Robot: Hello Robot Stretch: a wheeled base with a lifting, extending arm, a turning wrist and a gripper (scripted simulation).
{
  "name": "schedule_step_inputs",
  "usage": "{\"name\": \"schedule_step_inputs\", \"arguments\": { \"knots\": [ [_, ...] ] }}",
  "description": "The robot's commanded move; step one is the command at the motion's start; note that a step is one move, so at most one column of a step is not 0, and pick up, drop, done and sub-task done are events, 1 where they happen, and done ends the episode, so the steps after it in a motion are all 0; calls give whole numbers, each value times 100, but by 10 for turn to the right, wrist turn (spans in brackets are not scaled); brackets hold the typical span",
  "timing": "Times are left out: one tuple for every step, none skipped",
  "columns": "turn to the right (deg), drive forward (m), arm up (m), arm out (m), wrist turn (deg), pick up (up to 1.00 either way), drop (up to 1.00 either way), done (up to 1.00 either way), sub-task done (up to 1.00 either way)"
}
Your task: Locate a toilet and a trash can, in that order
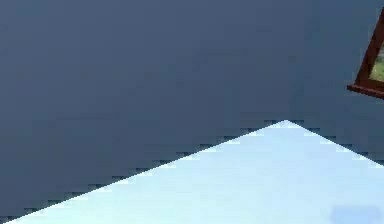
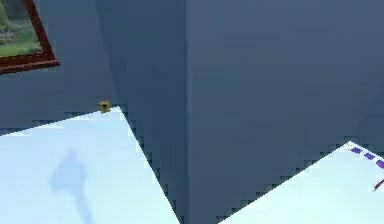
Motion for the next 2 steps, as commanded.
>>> {"name": "schedule_step_inputs", "arguments": {
  "knots": [
    [-450,0,0,0,0,0,0,0,0],
    [-450,0,0,0,0,0,0,0,0]
  ]
}}
